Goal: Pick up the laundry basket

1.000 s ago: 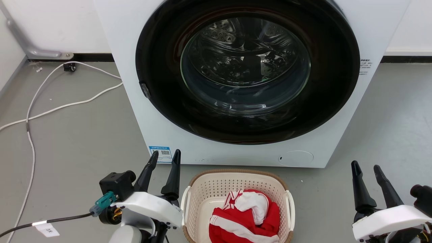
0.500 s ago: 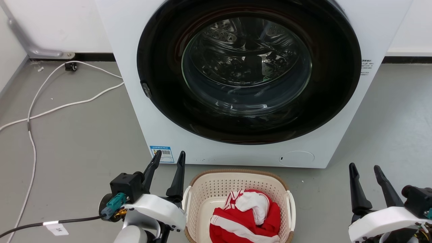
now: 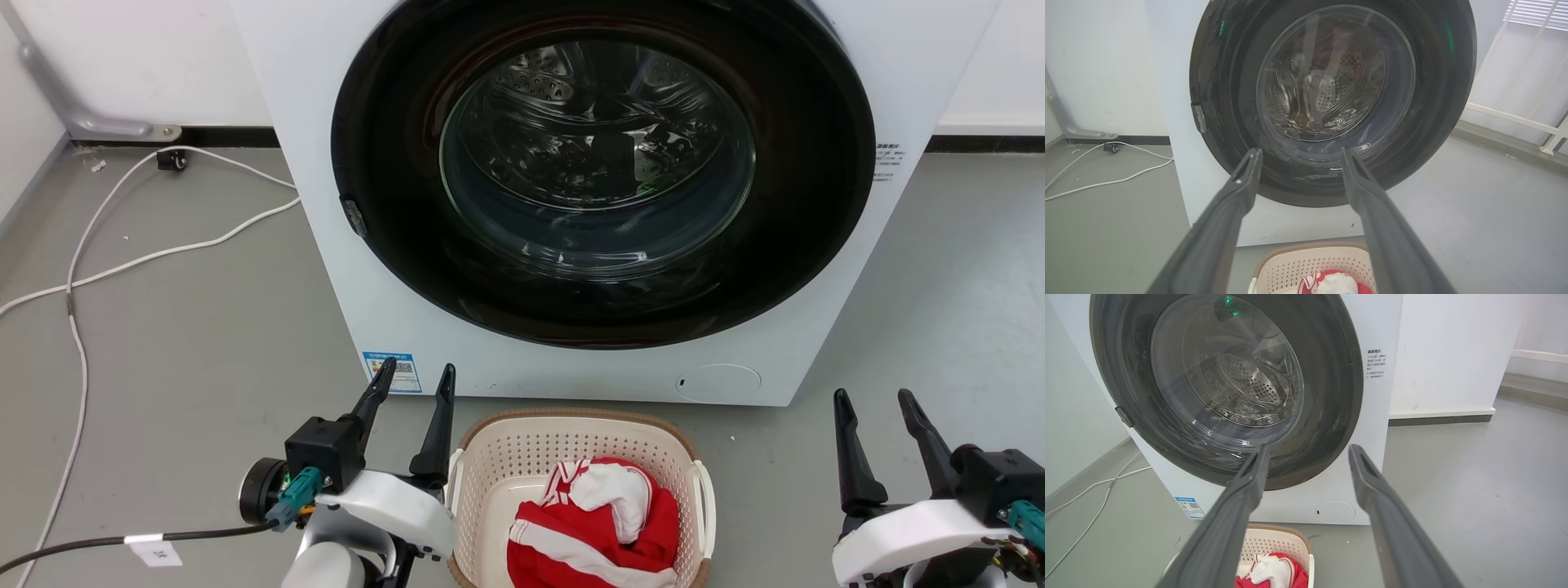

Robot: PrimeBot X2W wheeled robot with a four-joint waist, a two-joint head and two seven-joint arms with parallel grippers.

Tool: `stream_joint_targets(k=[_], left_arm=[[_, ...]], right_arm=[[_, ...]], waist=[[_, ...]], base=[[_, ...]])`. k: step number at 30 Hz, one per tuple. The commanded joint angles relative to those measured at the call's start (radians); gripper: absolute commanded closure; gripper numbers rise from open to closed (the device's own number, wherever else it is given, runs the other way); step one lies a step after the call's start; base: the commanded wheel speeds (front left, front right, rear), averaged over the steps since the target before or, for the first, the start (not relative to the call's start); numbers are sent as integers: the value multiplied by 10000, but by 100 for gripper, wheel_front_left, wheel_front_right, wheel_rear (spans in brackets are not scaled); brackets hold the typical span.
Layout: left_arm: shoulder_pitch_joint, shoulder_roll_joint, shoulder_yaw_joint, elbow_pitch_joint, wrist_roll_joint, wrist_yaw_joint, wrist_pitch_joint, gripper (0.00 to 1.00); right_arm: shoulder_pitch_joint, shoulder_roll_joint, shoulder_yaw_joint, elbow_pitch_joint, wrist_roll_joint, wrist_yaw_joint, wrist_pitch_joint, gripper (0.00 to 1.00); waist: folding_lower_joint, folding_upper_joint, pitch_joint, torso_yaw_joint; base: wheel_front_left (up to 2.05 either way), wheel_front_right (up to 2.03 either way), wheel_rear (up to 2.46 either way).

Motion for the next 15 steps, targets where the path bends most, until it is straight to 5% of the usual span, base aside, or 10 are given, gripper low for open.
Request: stream_joint_targets(k=[1,15], left_arm=[[-136,4,-28,8,148,13,-74,0],[-264,-6,-165,215,753,108,-309,0]], right_arm=[[-138,22,23,-80,-158,18,-65,0],[-25,32,96,-175,-895,10,-371,0]], waist=[[0,0,4,-1],[0,0,47,41]], base=[[0,0,0],[0,0,0]])
